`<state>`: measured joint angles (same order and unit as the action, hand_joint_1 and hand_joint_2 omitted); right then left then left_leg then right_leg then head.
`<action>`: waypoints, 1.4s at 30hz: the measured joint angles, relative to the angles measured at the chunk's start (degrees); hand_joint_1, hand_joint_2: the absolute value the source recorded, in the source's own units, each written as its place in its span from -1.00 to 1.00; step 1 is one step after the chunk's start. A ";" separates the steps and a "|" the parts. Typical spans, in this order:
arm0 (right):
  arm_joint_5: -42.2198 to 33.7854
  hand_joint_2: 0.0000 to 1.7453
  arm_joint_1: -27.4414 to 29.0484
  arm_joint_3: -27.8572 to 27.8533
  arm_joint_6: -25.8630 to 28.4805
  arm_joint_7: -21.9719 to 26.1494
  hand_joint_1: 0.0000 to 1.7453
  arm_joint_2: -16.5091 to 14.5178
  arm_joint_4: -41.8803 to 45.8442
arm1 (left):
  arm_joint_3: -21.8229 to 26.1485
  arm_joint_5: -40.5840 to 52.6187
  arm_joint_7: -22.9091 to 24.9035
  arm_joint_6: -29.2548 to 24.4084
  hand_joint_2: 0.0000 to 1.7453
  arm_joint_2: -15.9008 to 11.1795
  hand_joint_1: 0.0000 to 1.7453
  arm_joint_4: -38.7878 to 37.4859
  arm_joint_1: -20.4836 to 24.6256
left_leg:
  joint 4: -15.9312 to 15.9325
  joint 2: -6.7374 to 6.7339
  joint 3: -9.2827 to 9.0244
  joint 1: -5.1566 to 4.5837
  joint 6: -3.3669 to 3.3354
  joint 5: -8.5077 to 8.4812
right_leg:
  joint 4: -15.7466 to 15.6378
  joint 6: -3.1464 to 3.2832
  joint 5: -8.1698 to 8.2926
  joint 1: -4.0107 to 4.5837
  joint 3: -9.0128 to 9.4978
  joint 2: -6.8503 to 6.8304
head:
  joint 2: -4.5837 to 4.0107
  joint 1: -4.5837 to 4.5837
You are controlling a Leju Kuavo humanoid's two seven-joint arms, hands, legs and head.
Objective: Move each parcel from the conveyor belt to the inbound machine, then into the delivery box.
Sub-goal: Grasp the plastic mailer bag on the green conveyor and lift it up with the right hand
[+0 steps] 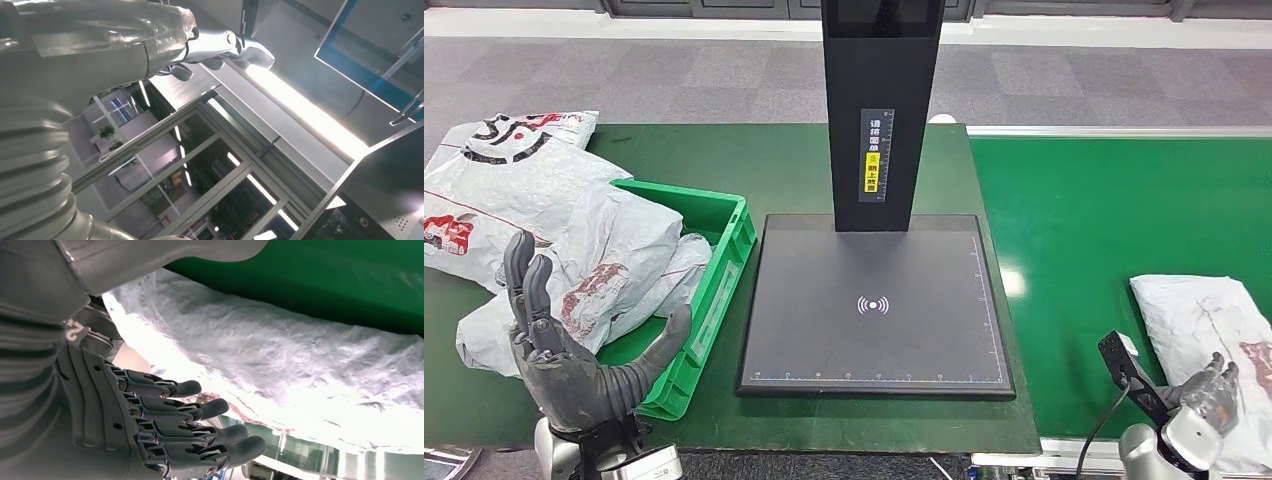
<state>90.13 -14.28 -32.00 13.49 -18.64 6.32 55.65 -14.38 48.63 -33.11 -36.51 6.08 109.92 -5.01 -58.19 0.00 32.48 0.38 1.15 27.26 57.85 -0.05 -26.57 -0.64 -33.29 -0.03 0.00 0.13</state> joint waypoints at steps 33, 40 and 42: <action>-0.02 1.00 0.31 -0.01 -3.27 0.45 -1.00 0.82 -0.42 | 0.00 -0.52 -0.52 0.62 1.00 0.15 -1.00 -0.74 0.90 | 0.00 0.00 0.00 0.00 0.00 0.00 | 0.00 0.00 0.00 -0.01 0.00 0.00 | 0.00 0.00; -0.02 1.00 0.12 -0.01 -3.04 0.58 -1.00 1.26 -2.85 | 0.00 -0.80 -0.61 0.62 1.00 0.19 -1.00 -1.02 1.26 | 0.00 0.00 0.00 0.00 0.00 0.00 | 0.00 0.00 0.00 0.00 0.00 0.00 | 0.00 0.00; -0.01 1.00 -0.15 -0.01 -2.47 0.67 -1.00 1.26 -4.42 | 0.00 -0.80 -0.58 0.62 1.00 0.21 -1.00 -1.02 1.26 | 0.00 0.00 0.00 0.00 0.00 0.00 | 0.00 0.00 0.00 0.01 0.00 0.00 | 0.00 0.00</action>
<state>90.12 -14.43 -32.01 11.02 -17.97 7.58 51.23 -14.38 47.83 -33.69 -35.89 6.28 108.90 -3.75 -58.19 0.00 32.49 0.38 1.15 27.26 57.85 -0.06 -26.57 -0.64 -33.29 -0.03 0.00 0.13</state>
